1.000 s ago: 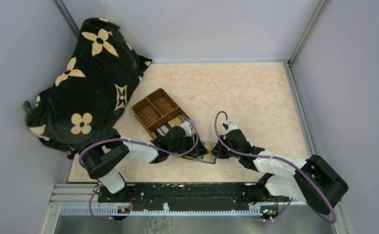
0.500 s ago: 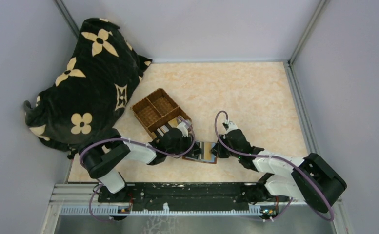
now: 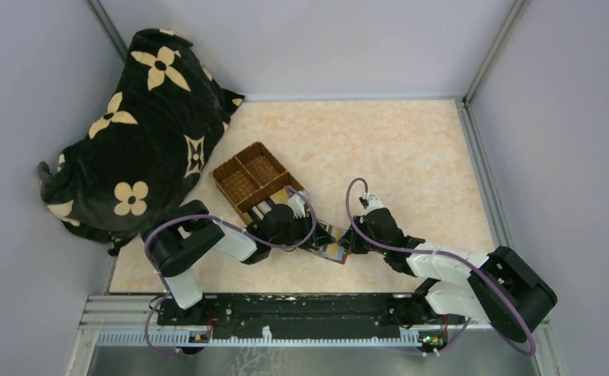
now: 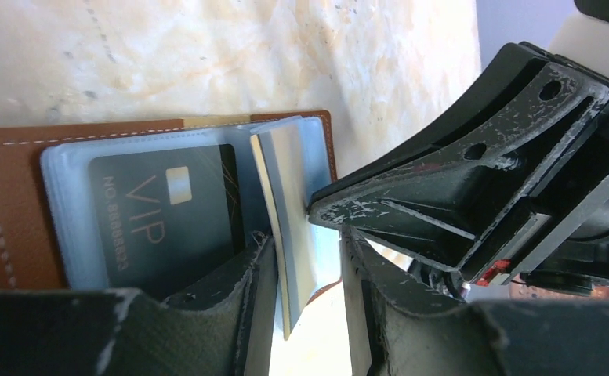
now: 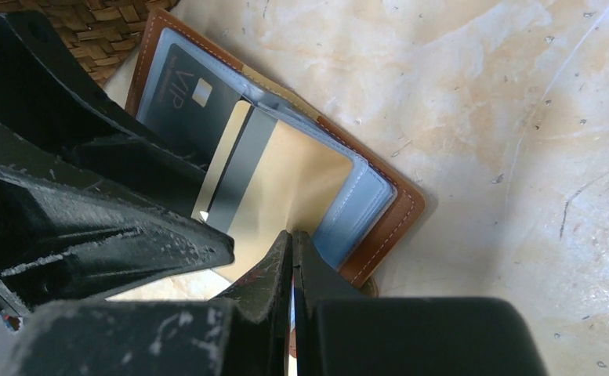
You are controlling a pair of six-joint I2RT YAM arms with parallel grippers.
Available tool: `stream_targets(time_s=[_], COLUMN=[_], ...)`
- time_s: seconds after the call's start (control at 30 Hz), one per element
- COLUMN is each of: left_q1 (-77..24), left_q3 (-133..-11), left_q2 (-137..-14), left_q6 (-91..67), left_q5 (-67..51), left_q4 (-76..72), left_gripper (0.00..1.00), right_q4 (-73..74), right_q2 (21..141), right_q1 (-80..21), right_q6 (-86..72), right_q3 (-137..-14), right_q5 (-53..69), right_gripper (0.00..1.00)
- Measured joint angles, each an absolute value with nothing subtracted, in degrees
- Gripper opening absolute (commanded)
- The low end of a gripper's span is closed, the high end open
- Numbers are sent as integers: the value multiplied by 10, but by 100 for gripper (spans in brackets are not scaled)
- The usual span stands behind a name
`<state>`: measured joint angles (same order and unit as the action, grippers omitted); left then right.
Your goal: Take the credit cards out of the card holder
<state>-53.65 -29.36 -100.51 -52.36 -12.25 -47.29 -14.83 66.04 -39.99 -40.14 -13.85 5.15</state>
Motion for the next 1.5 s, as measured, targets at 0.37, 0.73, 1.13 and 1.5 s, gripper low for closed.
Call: stream_targets(time_s=[0.37, 0.73, 1.13, 1.5], left_q1=[-540, -538, -525, -523], left_q3=[-303, -270, -245, -233], left_q2=[-1030, -1002, -959, -927], left_q6=[-542, -543, -541, -527], left_q5=[-153, -163, -167, -162], left_q4=[-497, -497, -489, -453], left_gripper=[32, 32, 28, 19], right_q4=[-148, -145, -145, -150], right_q2=[661, 661, 661, 665], right_q1=[-400, -400, -400, -400], right_q6=[-402, -402, -403, -403], right_q3=[-138, -139, -139, -139], right_q5=[51, 52, 52, 55], right_gripper=[0, 0, 0, 0])
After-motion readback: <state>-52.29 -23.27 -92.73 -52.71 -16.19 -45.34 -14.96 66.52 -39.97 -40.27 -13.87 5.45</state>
